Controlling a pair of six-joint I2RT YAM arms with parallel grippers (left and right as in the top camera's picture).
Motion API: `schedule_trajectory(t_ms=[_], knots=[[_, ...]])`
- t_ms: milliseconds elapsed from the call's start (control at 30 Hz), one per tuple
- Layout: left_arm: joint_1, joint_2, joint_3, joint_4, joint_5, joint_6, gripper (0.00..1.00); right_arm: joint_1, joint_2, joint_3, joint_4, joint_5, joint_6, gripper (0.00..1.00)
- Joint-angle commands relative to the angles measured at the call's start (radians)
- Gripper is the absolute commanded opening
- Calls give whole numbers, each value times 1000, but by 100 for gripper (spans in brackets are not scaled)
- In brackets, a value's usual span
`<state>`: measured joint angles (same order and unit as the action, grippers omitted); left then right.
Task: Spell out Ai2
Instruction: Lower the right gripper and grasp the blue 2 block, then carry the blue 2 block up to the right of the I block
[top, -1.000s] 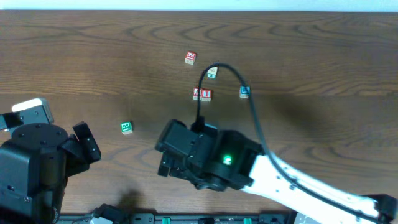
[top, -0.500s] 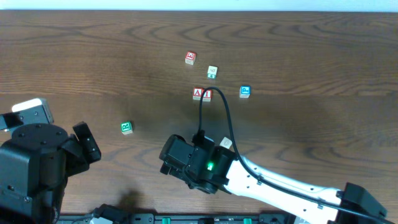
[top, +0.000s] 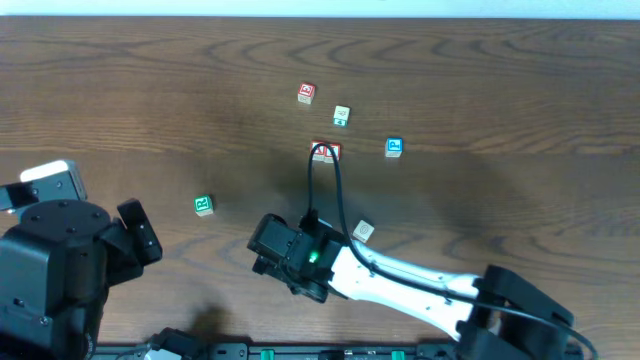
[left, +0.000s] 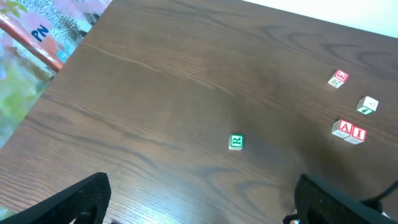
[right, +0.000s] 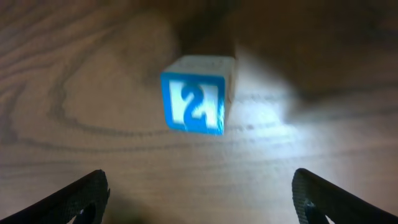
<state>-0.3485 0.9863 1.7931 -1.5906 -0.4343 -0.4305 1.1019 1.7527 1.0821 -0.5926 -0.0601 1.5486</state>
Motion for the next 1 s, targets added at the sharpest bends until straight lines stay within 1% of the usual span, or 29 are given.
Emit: schedule_trajectory(t_ms=[0,100,267,367,533,600,633,700,833,967], knots=[[2,3,10,-4,-17,-11,95,-33,31,-10,7,11,-37,93],[1,3,10,-3,-17,-11,95,-51,56,-10,24,17,-84,91],[1,3,10,-4,-17,-11,96,-70,82,-10,59,2,-107,84],[1,3,10,-6,-17,-11,95,-70,82,-10,61,18,-121,71],[1,3,9,-6,-17,-11,95,-71,82,-10,62,49,-145,55],[2,3,9,-6,-17,-11,95,-71,82,-10,62,55,-152,45],[2,3,10,-6,-17,-11,96,-71,82,-10,62,56,-153,42],[1,3,9,-6,-17,-11,95,-71,82,-10,63,60,-159,38],[1,3,10,-6,-17,-11,95,-71,82,-10,63,72,-175,34],[1,3,10,-6,-17,-11,95,-78,82,-8,69,83,-195,24]])
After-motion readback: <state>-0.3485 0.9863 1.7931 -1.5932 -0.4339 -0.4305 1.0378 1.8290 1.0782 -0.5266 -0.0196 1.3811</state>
